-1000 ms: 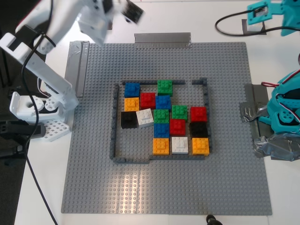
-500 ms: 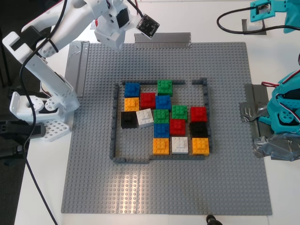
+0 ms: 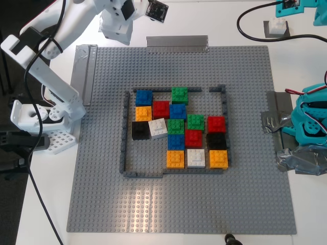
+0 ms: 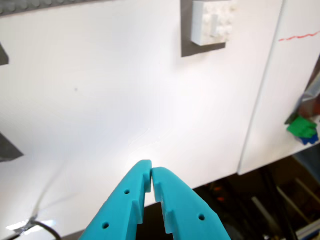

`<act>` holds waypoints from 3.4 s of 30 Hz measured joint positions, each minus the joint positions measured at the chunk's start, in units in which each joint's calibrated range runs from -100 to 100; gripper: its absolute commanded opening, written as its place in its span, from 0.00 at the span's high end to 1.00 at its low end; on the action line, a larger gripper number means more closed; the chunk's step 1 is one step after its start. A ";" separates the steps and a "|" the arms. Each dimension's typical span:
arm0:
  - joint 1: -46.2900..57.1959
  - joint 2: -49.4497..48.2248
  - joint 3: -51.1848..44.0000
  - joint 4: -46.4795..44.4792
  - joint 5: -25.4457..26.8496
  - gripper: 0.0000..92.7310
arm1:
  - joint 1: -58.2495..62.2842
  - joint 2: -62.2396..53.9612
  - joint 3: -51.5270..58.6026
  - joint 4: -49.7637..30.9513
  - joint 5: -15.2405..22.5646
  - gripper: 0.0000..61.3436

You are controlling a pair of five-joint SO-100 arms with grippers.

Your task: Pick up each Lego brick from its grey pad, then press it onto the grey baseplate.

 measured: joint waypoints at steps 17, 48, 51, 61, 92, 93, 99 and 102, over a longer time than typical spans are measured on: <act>-5.18 6.09 0.00 -11.83 0.21 0.93 | -11.09 20.38 -29.88 9.49 1.17 1.00; -5.55 44.13 -40.98 2.61 -1.67 0.86 | -23.55 55.27 -74.95 19.63 -2.35 0.60; -5.55 45.05 -41.07 2.26 -0.78 0.86 | -23.82 55.53 -74.95 18.74 -2.49 0.61; -5.48 45.39 -41.07 2.26 -0.63 0.76 | -24.36 56.22 -74.95 15.77 -2.49 0.63; -5.18 51.31 -39.61 -4.87 0.63 0.76 | -24.27 58.29 -72.05 12.15 -1.47 0.70; -5.18 51.31 -39.12 -5.30 0.63 0.76 | -24.18 58.29 -72.05 12.15 -1.47 0.70; -5.18 51.31 -37.95 -6.87 0.63 0.79 | -24.09 58.29 -71.76 12.15 -1.47 0.76; -5.18 51.31 -37.66 -6.87 0.63 0.79 | -24.09 58.29 -71.76 12.15 -1.47 0.80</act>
